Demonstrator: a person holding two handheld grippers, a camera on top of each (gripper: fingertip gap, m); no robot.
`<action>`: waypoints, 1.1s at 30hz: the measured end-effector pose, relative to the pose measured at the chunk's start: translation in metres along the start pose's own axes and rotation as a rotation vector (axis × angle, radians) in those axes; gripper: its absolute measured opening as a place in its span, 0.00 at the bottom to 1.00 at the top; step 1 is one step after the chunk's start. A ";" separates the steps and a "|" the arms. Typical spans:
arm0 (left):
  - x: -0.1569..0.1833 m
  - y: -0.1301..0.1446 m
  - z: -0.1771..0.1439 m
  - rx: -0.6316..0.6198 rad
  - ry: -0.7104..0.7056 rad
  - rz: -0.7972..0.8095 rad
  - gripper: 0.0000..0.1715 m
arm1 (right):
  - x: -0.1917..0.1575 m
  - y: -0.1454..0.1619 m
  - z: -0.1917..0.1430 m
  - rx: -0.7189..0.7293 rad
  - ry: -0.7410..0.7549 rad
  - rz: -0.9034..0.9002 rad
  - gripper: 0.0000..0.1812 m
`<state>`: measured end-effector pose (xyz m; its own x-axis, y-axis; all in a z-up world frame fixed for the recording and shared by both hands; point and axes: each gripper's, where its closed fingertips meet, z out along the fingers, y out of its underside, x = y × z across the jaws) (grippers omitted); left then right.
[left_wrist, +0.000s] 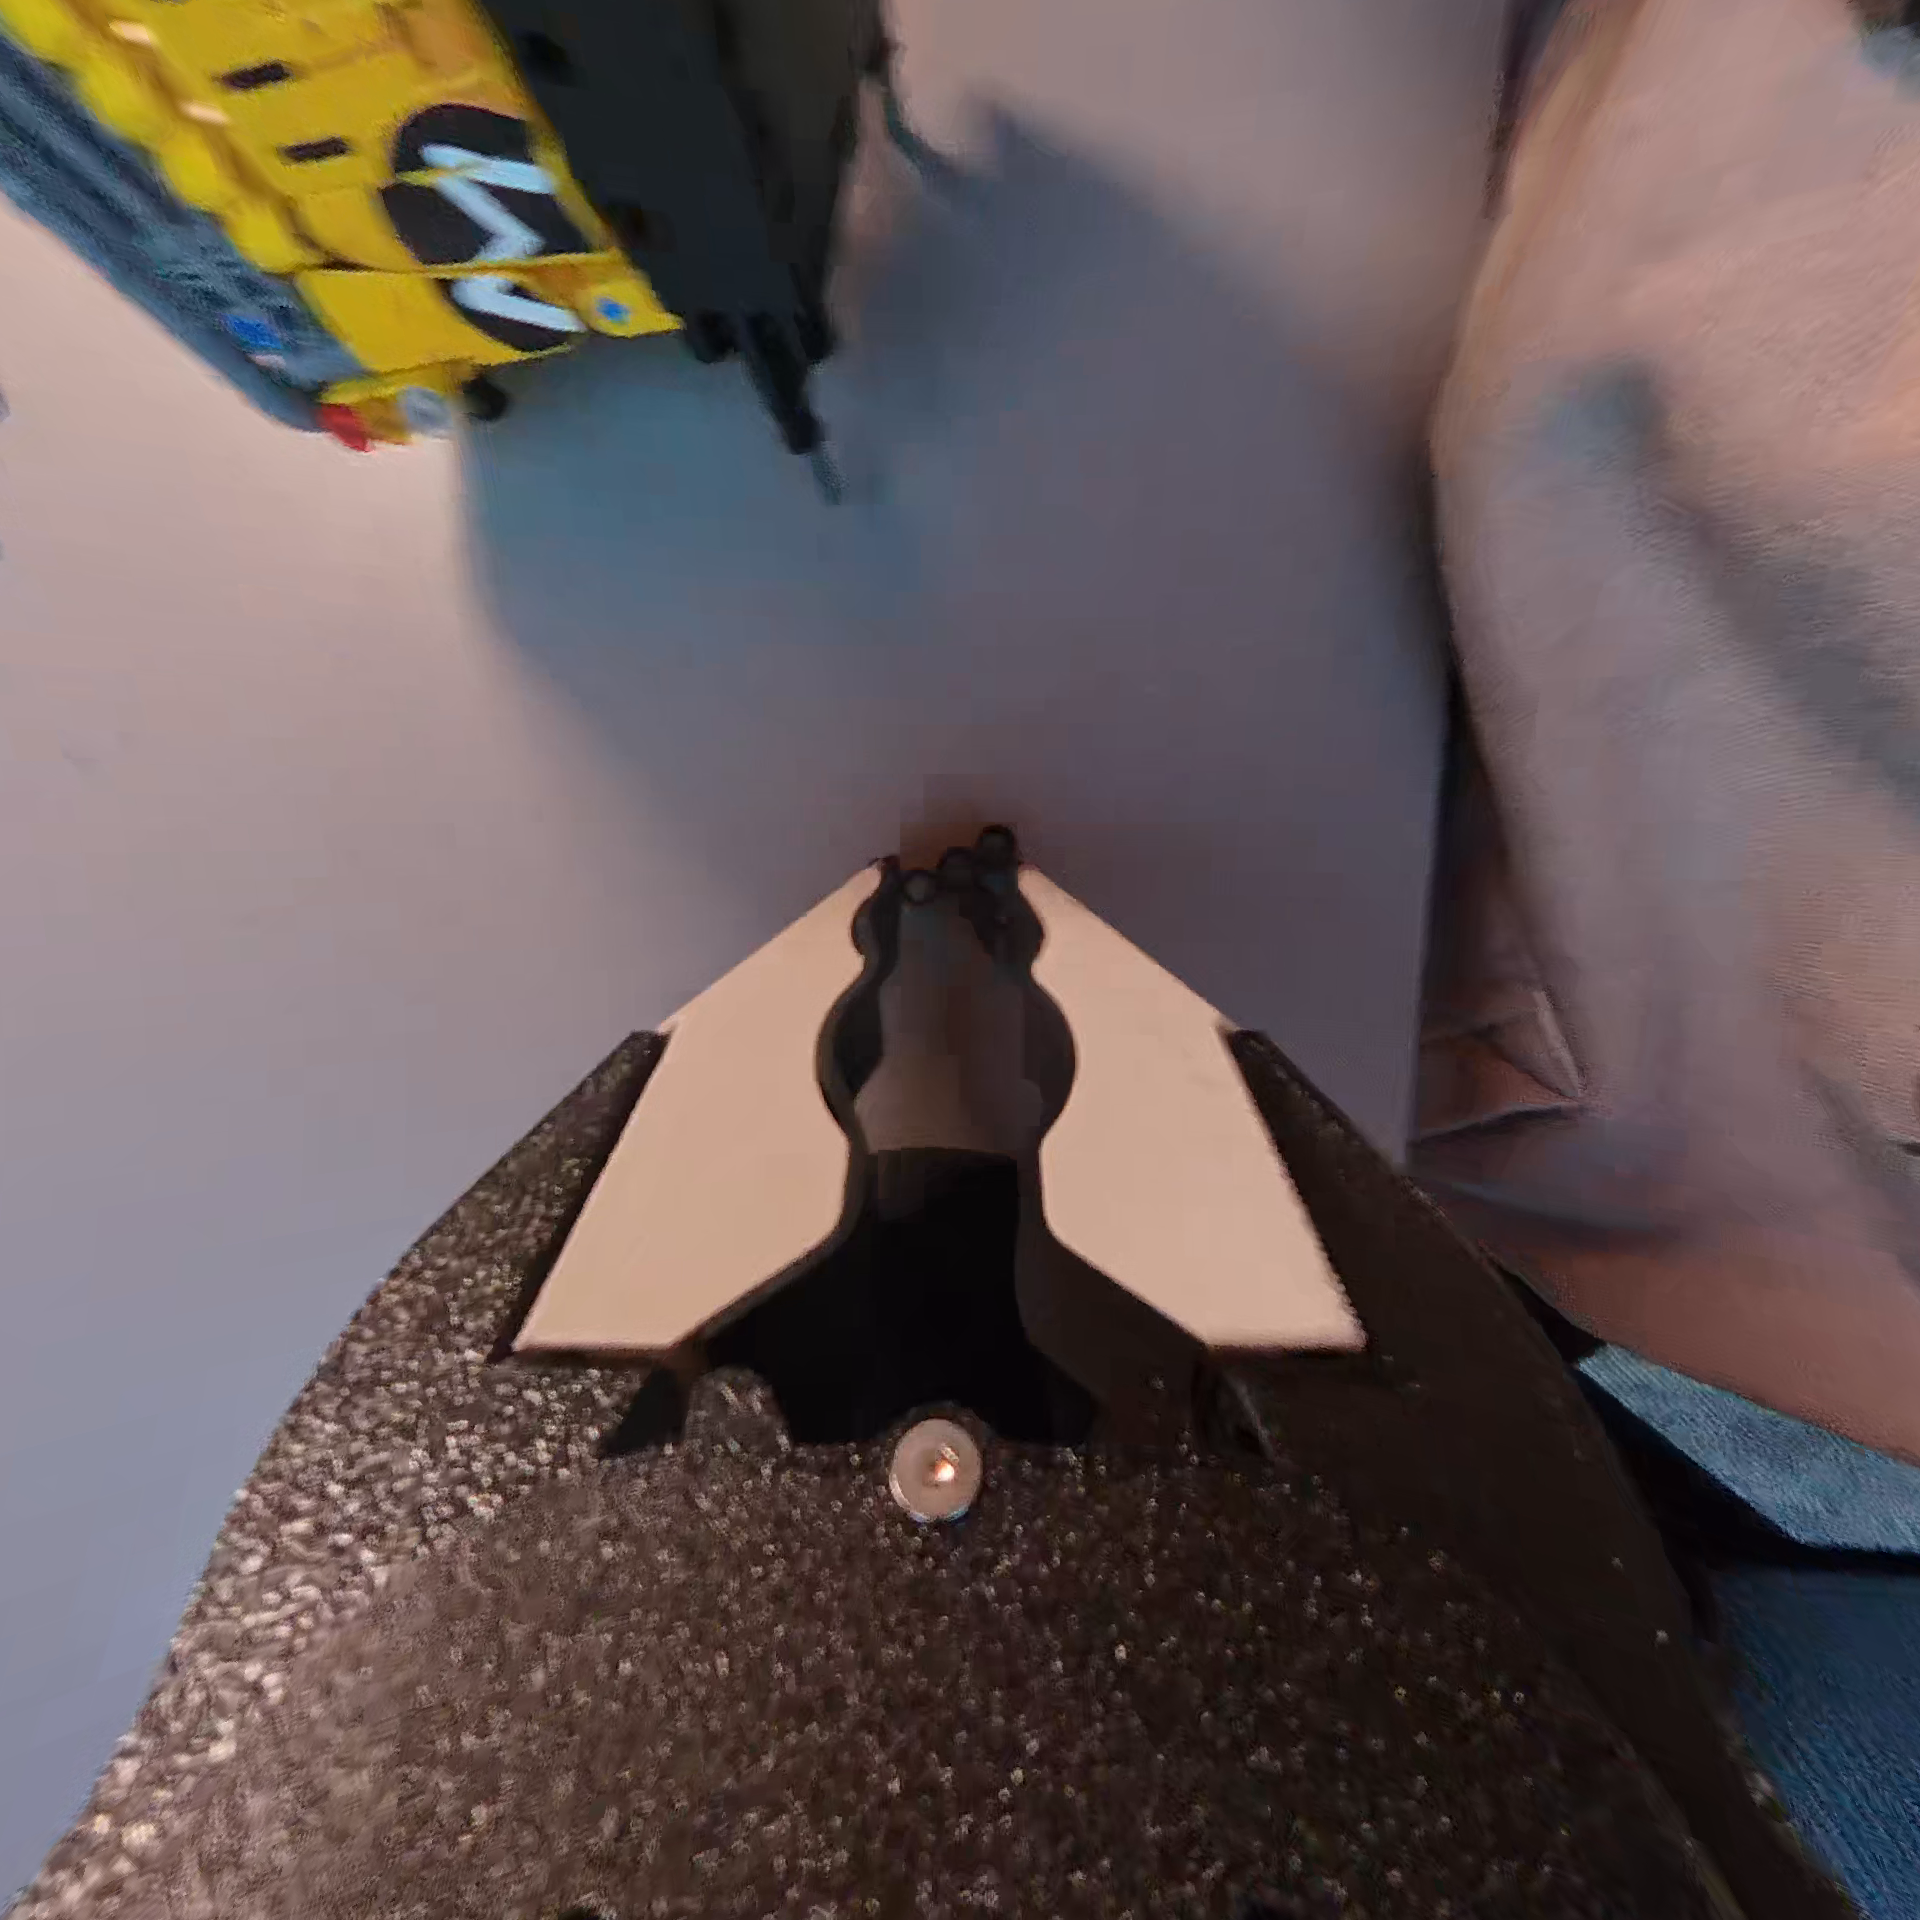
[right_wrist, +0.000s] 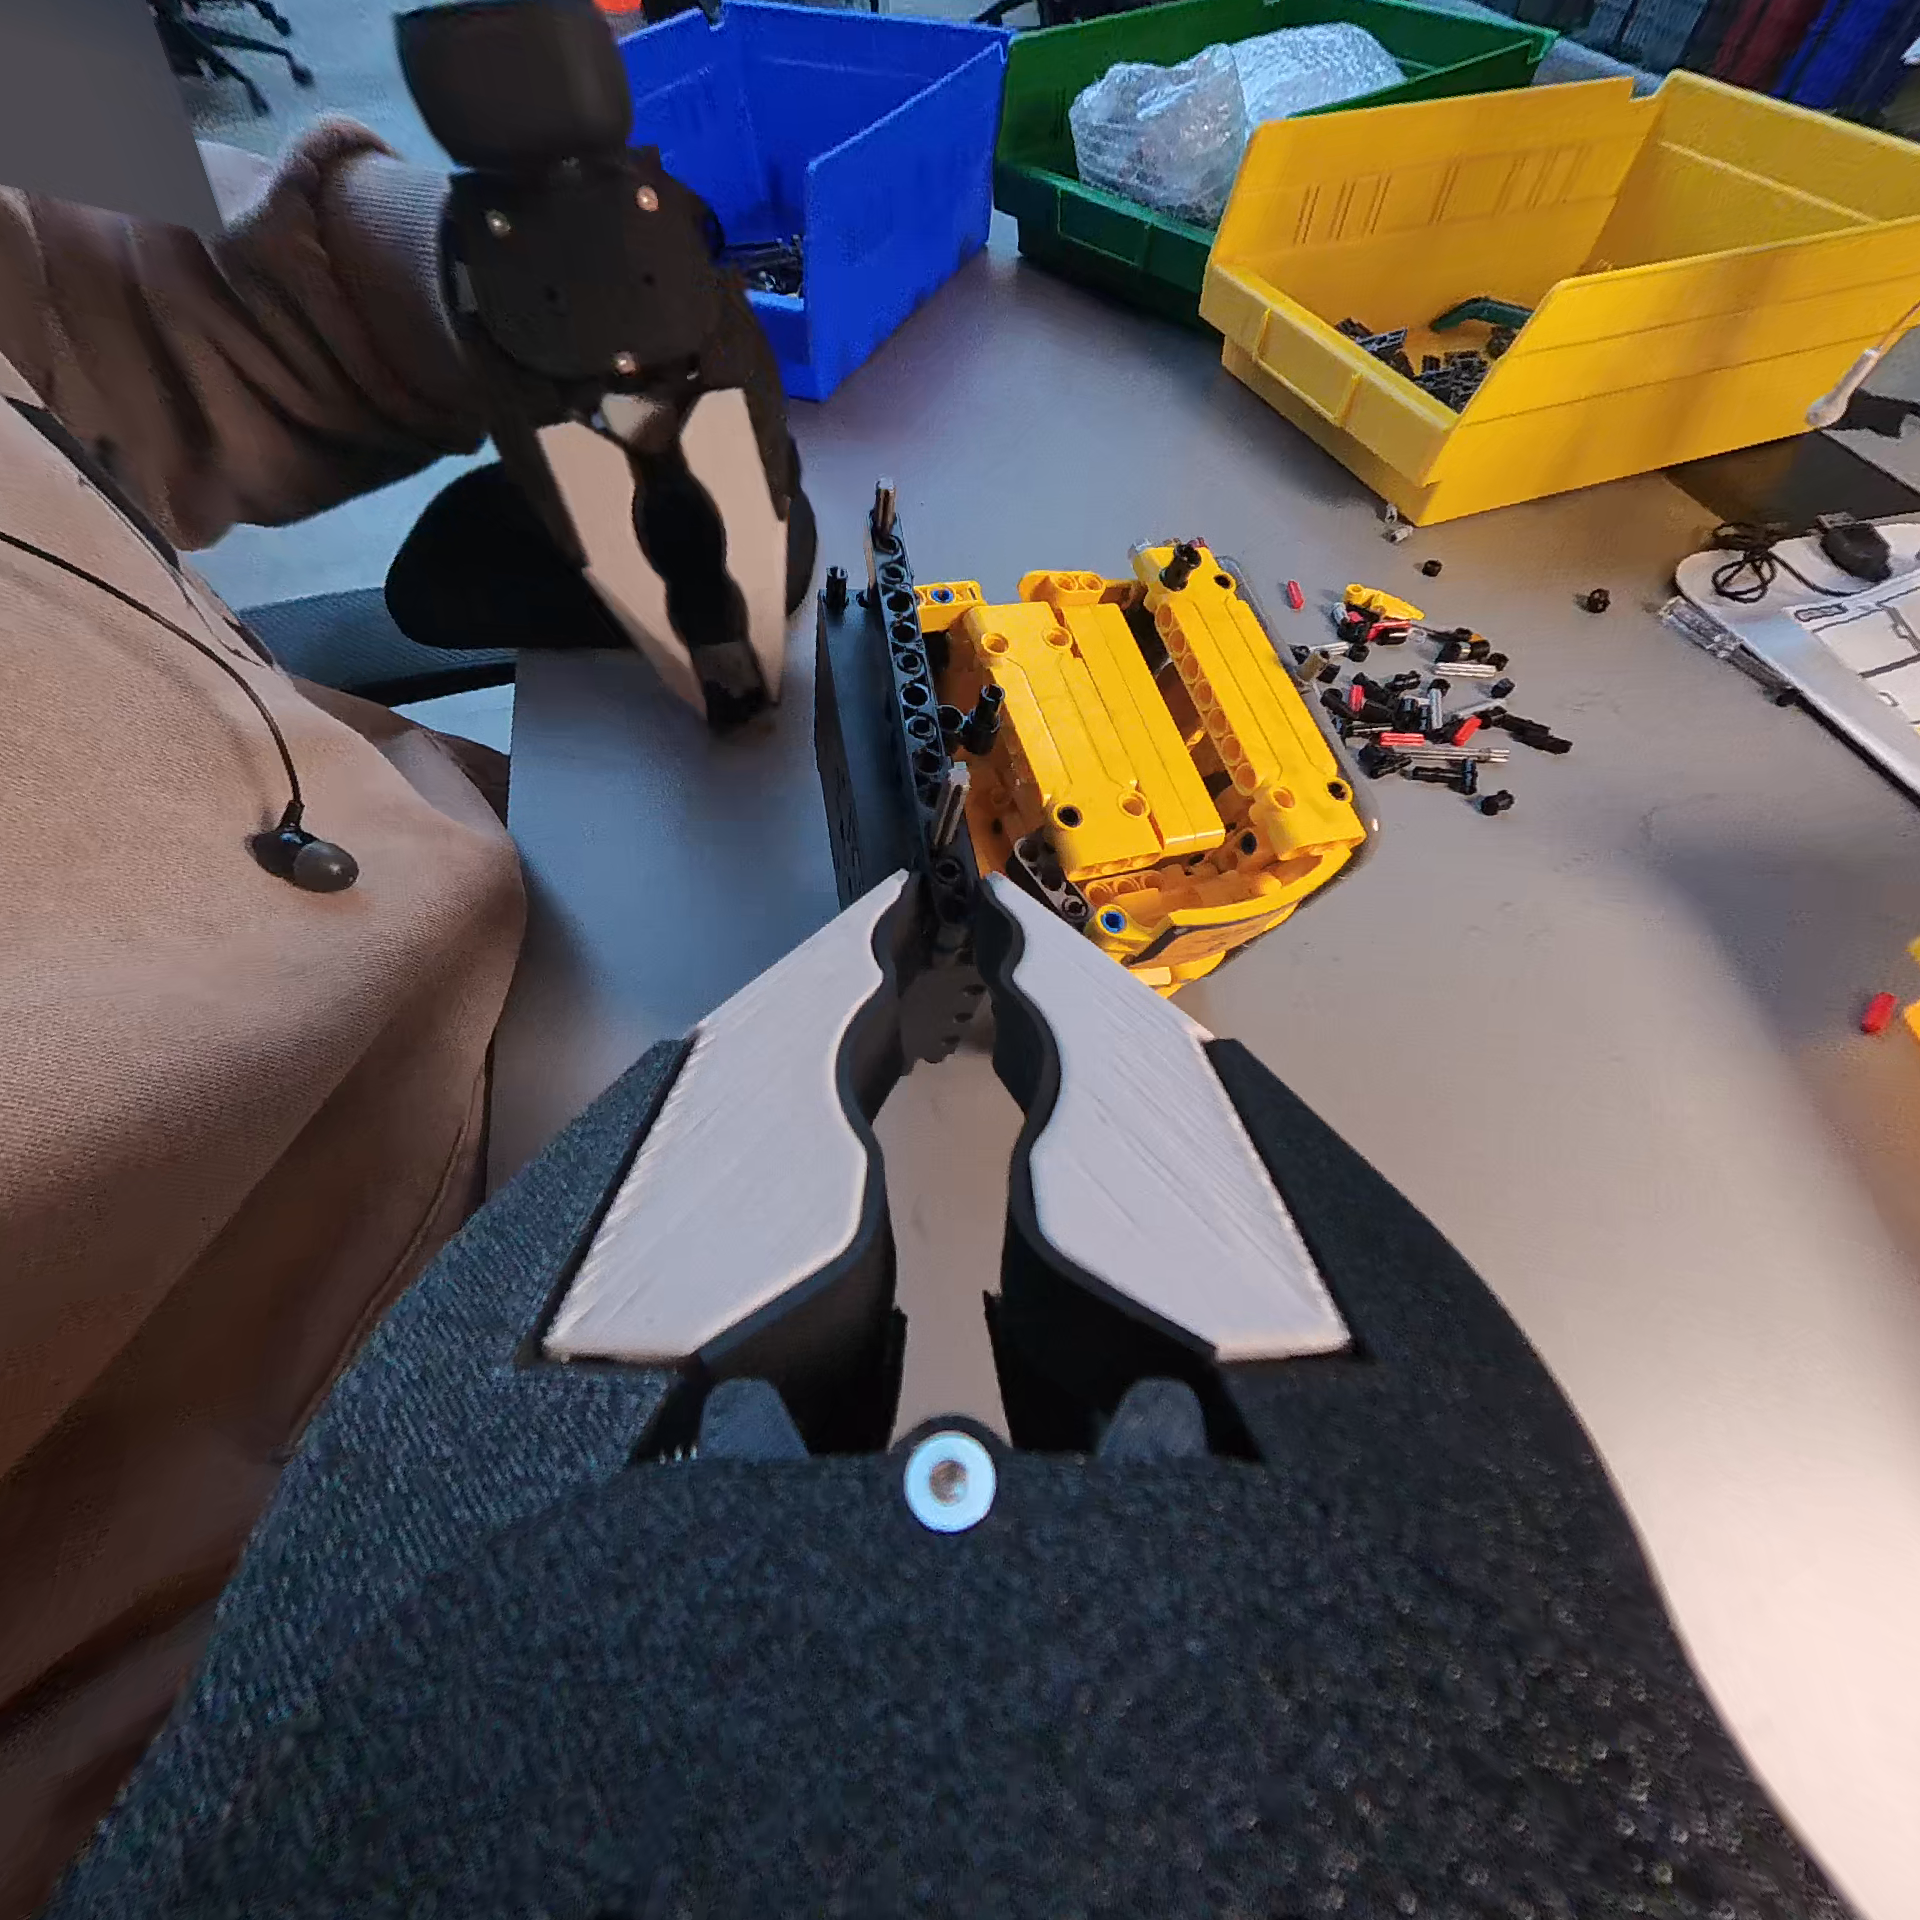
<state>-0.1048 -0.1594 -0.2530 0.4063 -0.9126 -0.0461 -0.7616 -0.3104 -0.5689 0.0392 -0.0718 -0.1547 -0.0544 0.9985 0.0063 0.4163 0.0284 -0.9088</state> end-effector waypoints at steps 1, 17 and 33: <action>-0.015 -0.002 0.000 0.019 -0.044 -0.025 0.11 | 0.000 0.000 0.000 -0.007 0.002 -0.007 0.04; -0.019 -0.146 -0.042 0.449 -0.027 0.097 0.14 | -0.017 -0.007 0.017 -0.082 -0.046 -0.092 0.04; -0.016 -0.181 0.017 -0.070 0.214 0.362 0.10 | -0.013 0.001 0.009 0.099 0.137 0.015 0.21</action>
<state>0.0352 -0.0841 -0.1633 -0.0017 -0.9984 -0.0571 -0.8711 0.0295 -0.4902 0.0323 -0.0856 -0.1596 0.0778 0.9960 0.0431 0.3242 0.0156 -0.9459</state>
